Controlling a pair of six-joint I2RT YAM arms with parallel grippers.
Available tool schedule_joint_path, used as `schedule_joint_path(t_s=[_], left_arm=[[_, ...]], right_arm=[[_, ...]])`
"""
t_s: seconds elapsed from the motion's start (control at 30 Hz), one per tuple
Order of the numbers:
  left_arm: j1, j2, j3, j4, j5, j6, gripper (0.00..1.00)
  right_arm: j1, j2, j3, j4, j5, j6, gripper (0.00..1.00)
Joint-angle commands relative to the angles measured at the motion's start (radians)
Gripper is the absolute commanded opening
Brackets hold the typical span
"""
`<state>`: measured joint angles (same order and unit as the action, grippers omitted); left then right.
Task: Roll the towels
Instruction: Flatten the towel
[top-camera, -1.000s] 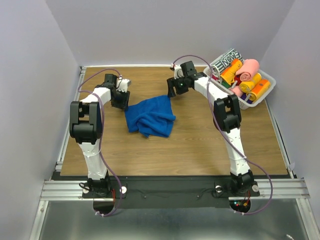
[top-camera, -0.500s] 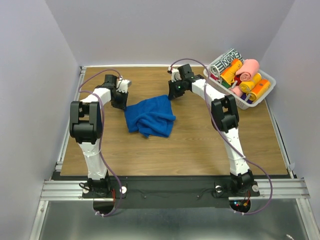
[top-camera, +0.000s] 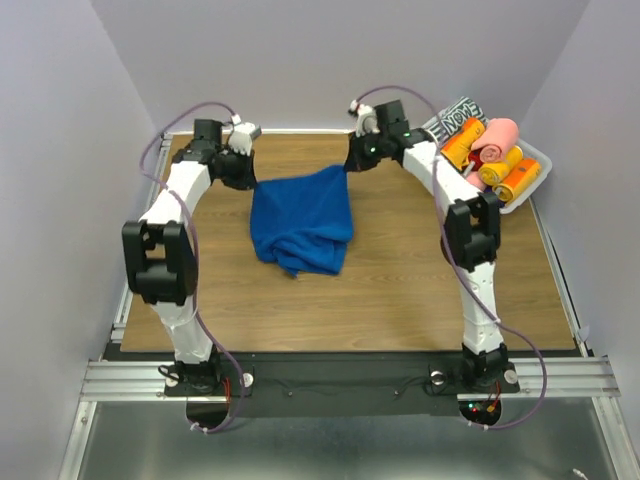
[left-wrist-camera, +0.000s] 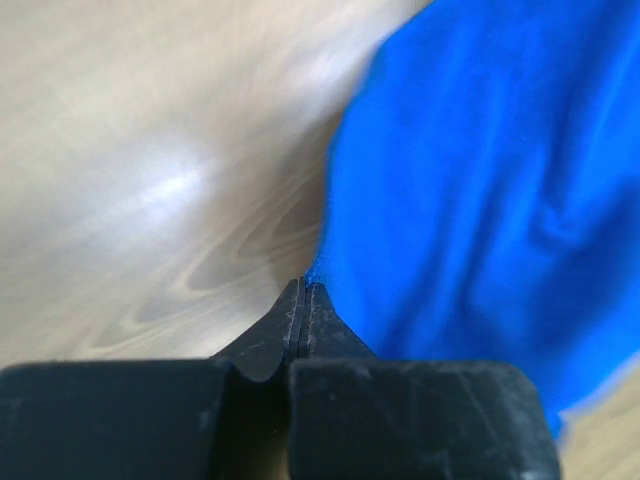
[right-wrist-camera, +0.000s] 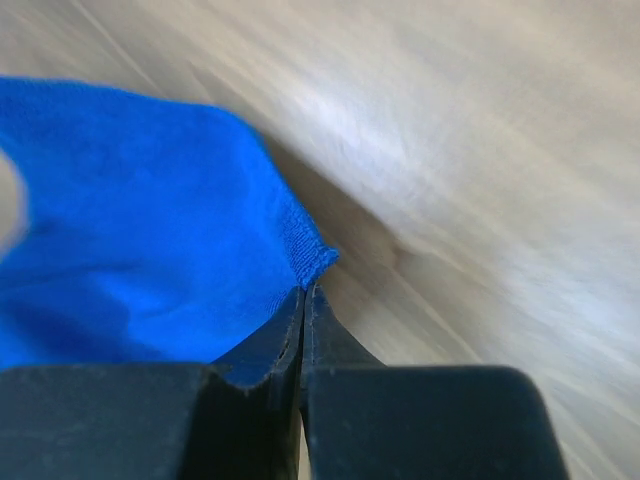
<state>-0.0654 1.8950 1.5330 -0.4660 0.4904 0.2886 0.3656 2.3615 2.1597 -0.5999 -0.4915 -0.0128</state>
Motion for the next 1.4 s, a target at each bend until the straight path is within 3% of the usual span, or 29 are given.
schedule_joint_path(t_s=[0.0,0.3,0.5,0.73,0.87,1.1,1.37], left_arm=[[-0.005,-0.259,0.122,-0.003,0.114,-0.015,0.00],[-0.027,-0.583,0.214,0.033,0.188,-0.051,0.00],[-0.043,-0.834,0.182,0.228,0.177,-0.098,0.00],[-0.043,-0.932,0.237,0.271,0.171,-0.166,0.00],[-0.043,-0.932,0.216,0.271,0.168,-0.178,0.00],[-0.045,-0.818,0.138,0.282,-0.001,-0.216,0.00],[-0.044,-0.614,-0.089,0.389,-0.111,-0.187,0.00]], right_arm=[[-0.043,-0.278,0.015,0.046,-0.028,-0.048,0.00],[-0.065,-0.698,-0.070,0.106,-0.024,-0.096,0.01],[-0.063,-0.928,-0.119,0.175,0.028,-0.078,0.01],[-0.065,-1.107,-0.115,0.189,0.057,-0.075,0.00],[-0.063,-1.102,-0.115,0.196,0.097,-0.088,0.00],[-0.065,-1.003,-0.225,0.288,0.149,-0.121,0.00],[-0.063,-0.615,-0.258,0.416,0.182,-0.159,0.01]])
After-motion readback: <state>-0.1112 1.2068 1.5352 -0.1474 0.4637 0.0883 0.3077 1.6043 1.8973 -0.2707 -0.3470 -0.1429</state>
